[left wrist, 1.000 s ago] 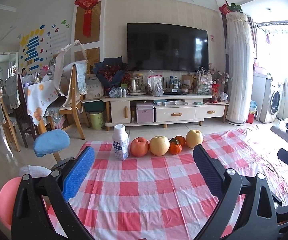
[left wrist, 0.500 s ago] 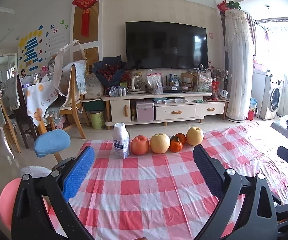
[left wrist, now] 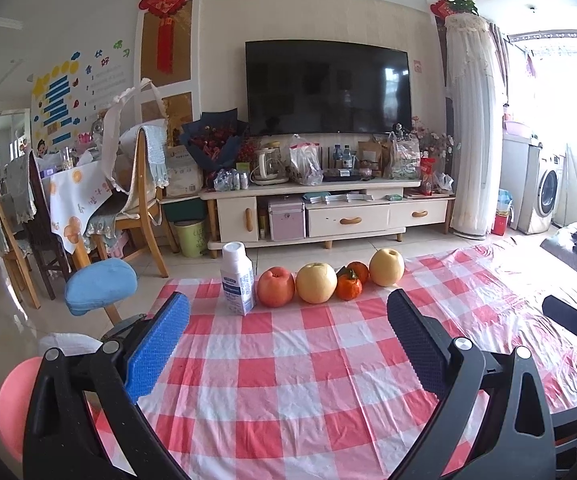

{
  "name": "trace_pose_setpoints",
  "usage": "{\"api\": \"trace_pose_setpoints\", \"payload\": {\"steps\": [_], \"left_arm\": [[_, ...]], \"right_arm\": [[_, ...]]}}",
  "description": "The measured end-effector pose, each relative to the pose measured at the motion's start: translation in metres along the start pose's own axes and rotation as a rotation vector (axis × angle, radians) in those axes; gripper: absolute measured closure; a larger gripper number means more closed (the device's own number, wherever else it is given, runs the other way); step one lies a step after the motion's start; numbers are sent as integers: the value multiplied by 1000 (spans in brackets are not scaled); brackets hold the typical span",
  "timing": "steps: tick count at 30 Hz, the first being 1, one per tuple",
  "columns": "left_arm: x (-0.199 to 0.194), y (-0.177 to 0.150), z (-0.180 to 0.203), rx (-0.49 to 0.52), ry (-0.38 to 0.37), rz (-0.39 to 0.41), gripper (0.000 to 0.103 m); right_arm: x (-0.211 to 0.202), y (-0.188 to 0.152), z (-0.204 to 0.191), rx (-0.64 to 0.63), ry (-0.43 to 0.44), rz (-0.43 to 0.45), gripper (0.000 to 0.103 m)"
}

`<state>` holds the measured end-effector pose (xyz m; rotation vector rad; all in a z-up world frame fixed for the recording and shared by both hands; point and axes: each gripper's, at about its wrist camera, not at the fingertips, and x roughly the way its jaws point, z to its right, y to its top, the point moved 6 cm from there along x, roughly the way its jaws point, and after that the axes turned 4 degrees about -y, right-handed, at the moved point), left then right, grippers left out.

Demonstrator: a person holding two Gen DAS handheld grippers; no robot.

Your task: Collect trash

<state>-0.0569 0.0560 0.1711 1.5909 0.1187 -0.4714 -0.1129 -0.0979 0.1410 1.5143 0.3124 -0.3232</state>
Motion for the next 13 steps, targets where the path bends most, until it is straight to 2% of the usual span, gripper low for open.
{"api": "trace_pose_setpoints", "payload": {"steps": [4,8,13], "left_arm": [[15,-12,1,6,2,-53,5],[41,-33,3,-35,-3,-156,5],[85,-79,1,-116,19,-326,5]], "right_arm": [[14,-8,10,43,28,-43,5],[41,-23,27,83,26,-122,5],[81,-52,46,80,-23,-234,5]]}}
